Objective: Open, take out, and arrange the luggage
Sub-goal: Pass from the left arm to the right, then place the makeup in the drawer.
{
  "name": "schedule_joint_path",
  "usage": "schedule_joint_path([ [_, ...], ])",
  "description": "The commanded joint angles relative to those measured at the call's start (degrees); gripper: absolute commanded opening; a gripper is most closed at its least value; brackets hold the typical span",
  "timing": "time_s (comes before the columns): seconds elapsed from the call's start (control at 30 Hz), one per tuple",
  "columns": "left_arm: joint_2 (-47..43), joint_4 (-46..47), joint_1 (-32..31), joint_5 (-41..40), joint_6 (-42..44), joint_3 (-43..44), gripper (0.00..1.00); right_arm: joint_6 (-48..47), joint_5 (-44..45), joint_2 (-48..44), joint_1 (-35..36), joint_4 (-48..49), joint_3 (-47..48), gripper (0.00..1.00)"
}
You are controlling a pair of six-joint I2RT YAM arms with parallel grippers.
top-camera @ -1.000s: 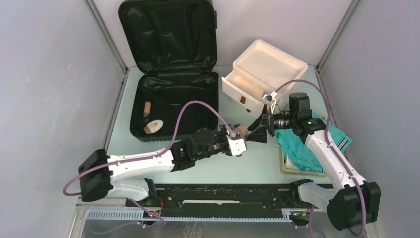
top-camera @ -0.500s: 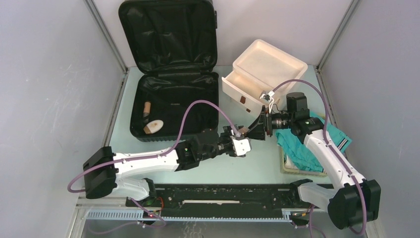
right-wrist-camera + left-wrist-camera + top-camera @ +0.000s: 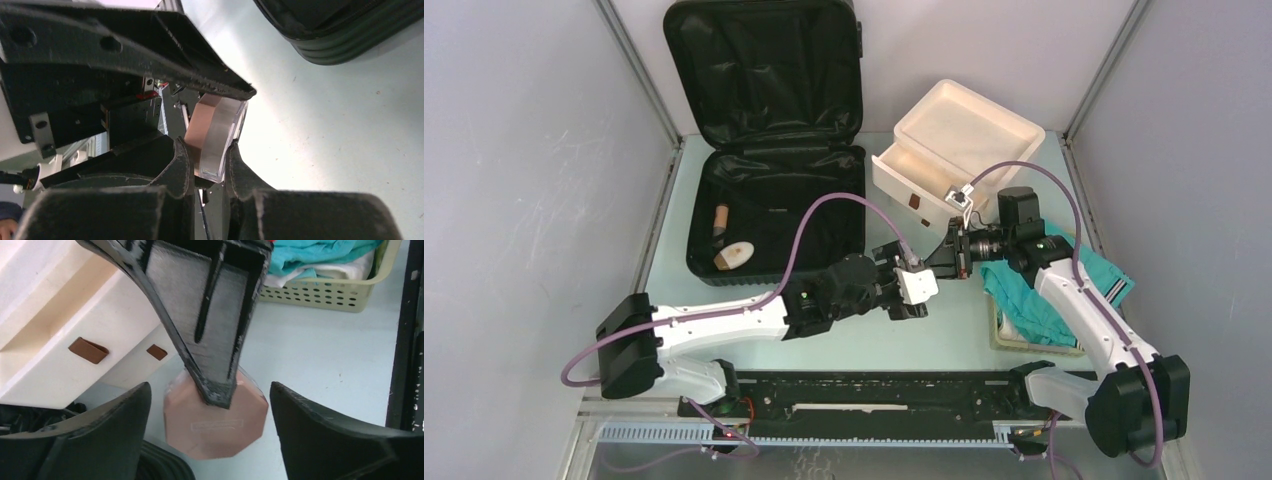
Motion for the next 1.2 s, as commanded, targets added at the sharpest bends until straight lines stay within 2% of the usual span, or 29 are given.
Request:
schedule_joint_path([
  [0.0, -1.20, -1.06, 0.04, 2.72, -5.43, 4.86, 0.95, -3.19, -4.41, -0.46, 0.64, 1.37, 0.10, 0.00],
  [0.07, -1.87, -1.61, 0.04, 3.33, -6.27, 4.56, 1.00, -3.65, -5.09, -0.43, 0.43, 1.24, 0.10, 0.00],
  [0.33, -7.93, -6.93, 0.12, 4.07, -9.77, 4.18, 1.00, -4.75, -7.70, -0.66, -2.02, 0.99, 0.18, 0.00],
  [0.53, -16.16, -18.56, 3.11, 8.69, -14.34, 6.89, 1.00, -26.87, -12.58, -3.06, -7.19, -14.67, 3.71, 0.00],
  [0.6, -18.41, -23.16, 5.80, 10.16, -15.28, 8.45, 1.00, -29.75, -12.58, -4.54, -9.54, -16.38, 3.96, 0.00],
  [0.7, -21.96, -27.97, 13.14, 14.16, -16.44, 9.57, 1.00, -33.76, -11.49, -6.55, -12.39, -18.54, 4.28, 0.00],
  [0.83, -26.11, -33.73, 23.32, 17.22, -16.58, 9.25, 1.00, -37.12, -5.57, -8.19, -12.99, -22.38, 7.49, 0.00],
  [0.93, -29.34, -35.77, 27.90, 13.80, -14.88, 6.22, 1.00, -39.80, -0.58, -7.88, -12.99, -26.67, 13.82, 0.00],
  [1.07, -33.80, -32.45, 28.37, -0.36, -12.14, -1.68, 1.00, -39.53, 7.22, -5.79, -12.67, -29.02, 23.89, 0.00],
  [1.17, -36.66, -30.72, 28.35, -2.95, -11.91, -5.13, 1.00, -37.06, 15.21, -3.38, -10.96, -27.45, 30.41, 0.00],
])
